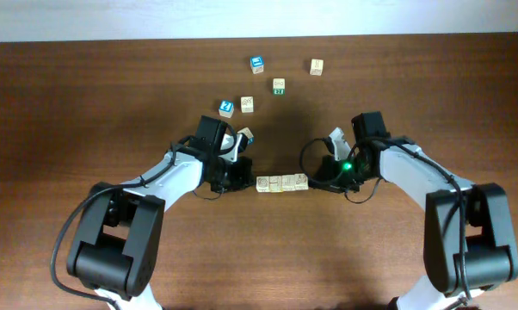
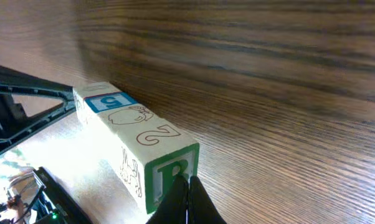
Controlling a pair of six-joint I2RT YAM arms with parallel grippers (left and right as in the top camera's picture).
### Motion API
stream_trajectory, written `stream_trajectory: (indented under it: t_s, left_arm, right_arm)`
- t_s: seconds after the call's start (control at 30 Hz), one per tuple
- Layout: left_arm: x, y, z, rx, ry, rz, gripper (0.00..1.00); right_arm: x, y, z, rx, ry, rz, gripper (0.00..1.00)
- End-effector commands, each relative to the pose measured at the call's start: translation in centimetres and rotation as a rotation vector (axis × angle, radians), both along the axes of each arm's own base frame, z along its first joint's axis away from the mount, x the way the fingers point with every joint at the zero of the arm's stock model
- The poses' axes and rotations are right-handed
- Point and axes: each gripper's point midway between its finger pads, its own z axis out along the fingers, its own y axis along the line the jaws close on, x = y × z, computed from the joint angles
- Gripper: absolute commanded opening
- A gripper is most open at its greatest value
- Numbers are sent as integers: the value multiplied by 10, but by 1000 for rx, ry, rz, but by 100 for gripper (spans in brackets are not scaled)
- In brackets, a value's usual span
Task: Rotate 4 blocks
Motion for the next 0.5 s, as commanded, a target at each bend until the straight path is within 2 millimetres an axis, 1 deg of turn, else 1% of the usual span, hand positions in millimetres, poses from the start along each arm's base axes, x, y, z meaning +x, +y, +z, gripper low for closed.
stream_trajectory:
  t_s: [0.0,0.07,0.2,0.4,0.47]
  left_arm:
    - [-3,-10,3,-41,-1,-39,0]
    - [-3,-10,3,-41,-1,-39,0]
    - [-3,-10,3,-41,0,-39,0]
    - [-3,-10,3,-41,0,-39,0]
    - [-3,-10,3,-41,-1,-39,0]
  right_arm:
    - [2,36,29,81,-71,97,4]
    - [4,49,36,74,-91,126,4]
    - [4,60,40,13,-102,146,4]
    - [2,65,43,-15,-91,149,4]
    - [2,64,44,-64,-91,153,4]
